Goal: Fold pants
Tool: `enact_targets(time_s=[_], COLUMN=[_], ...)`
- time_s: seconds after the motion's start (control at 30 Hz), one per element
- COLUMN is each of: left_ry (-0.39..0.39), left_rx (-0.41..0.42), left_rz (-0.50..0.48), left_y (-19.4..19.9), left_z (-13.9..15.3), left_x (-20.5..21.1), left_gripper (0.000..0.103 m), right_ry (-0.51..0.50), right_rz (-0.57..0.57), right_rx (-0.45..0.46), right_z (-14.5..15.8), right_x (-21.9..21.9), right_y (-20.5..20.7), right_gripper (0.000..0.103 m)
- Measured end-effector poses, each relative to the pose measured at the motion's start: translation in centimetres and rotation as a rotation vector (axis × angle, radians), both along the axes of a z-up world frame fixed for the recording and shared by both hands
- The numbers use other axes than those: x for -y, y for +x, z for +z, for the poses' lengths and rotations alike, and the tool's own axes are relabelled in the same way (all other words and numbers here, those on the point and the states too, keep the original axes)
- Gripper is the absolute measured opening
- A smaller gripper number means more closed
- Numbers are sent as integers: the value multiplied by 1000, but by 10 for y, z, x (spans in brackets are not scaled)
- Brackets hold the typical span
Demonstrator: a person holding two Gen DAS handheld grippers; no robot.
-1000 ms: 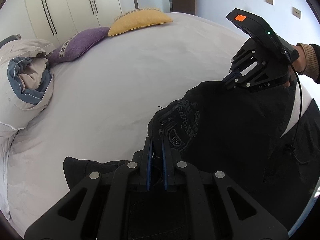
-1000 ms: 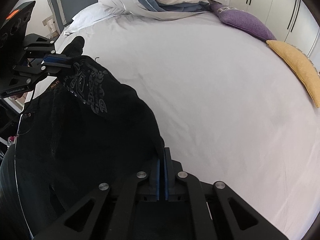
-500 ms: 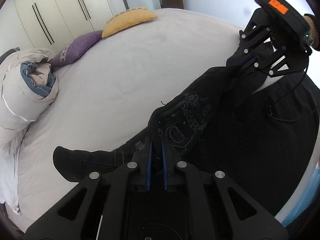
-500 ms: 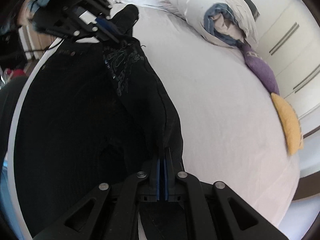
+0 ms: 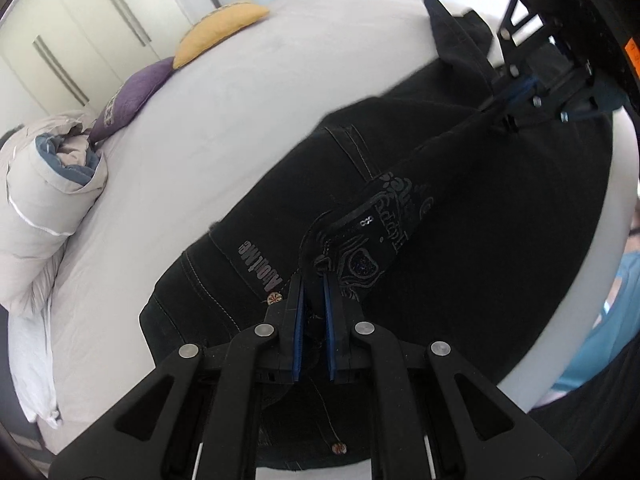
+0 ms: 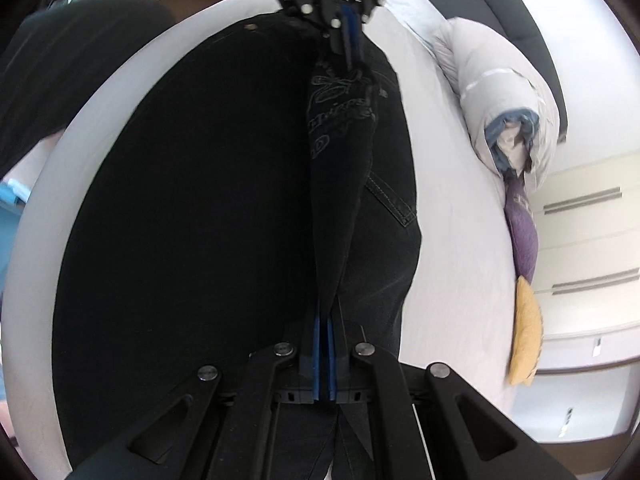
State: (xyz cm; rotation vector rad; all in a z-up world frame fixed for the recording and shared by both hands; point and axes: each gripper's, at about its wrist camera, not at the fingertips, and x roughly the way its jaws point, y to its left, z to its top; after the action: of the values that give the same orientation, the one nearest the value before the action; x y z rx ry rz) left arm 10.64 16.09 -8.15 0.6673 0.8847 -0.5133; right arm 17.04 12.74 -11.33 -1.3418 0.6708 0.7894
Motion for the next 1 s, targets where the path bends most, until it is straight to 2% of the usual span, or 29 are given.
enact_targets(time_s=[0.13,0.27,0.43,0.7,0.83,1.0], left_ry=[99,121,184,216,239,248], left_rx=[-2,9,11,18,31,29], left_rz=[-81,-106,-137,-134,-142,-128], left_y=[-33,-51,-74,-103,-111,-90], left_z=[-23,-28,-46,-58,-65,-68], left_x=[9,9,6,-9,-18,-25], left_gripper=[8,8,8,8,8,8], right_ry=[-77,-137,-137,-154,-152,-171], right_rz=[83,150,205,254,258,249], right_rx=[29,49,55,56,54,59], right_z=[-12,-15,-10,-23,-26,-32], right_x=[0,0,-12,-39,-48,-48], right_y=[-10,-15,-41,-79,-92,-102], right_gripper=[3,3,3,3,3,4])
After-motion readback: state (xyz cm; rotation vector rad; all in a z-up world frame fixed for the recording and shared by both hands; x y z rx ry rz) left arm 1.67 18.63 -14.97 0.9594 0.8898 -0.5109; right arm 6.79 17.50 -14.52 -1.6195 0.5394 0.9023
